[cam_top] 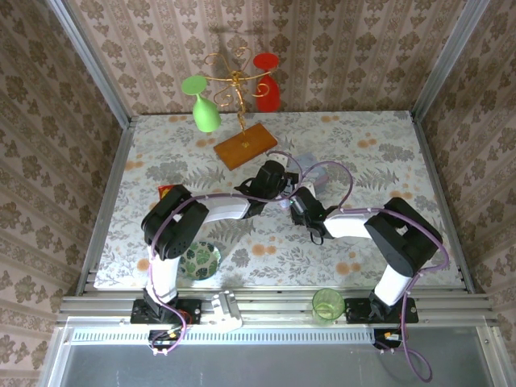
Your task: Unlock a padlock with a key
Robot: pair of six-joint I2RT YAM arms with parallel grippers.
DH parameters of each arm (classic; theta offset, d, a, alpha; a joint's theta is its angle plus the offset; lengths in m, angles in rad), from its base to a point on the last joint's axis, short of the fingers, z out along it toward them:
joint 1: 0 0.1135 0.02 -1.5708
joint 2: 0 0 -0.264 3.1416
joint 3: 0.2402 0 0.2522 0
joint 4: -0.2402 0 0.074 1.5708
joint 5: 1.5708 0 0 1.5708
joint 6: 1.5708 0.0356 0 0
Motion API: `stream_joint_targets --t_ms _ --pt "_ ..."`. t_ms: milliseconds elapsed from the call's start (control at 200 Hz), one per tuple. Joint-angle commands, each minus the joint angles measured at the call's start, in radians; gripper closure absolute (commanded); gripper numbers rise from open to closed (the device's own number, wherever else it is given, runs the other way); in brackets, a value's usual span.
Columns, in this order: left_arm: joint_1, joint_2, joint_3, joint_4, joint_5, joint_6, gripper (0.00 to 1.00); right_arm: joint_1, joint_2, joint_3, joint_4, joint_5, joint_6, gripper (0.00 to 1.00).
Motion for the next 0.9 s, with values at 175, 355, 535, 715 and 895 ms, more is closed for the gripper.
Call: stream_joint_targets --t_ms 175,355,535,715,895 --pt "-0.006 0.092 -0.076 -0.245 0.040 -0.048 0.64 -0.013 0.041 -0.021 0.066 0.135 0.024 0.62" --pt "-0.012 0.100 -0.099 -0.231 0.039 -0.057 0.64 -0.056 -0.014 -0.088 0.139 0.197 0.145 0.65" --pt "-0.013 0.103 -0.116 -0.219 0.043 -0.059 0.65 -0.168 -0.092 -0.152 0.209 0.093 0.181 0.64" --pt "-0.012 0.090 -0.123 -0.216 0.038 -0.062 0.65 -0.196 -0.126 -0.149 0.157 -0.026 0.137 0.62" --pt "-0.005 0.077 -0.104 -0.233 0.041 -0.047 0.65 -0.215 -0.269 -0.126 -0.091 -0.005 0.199 0.62"
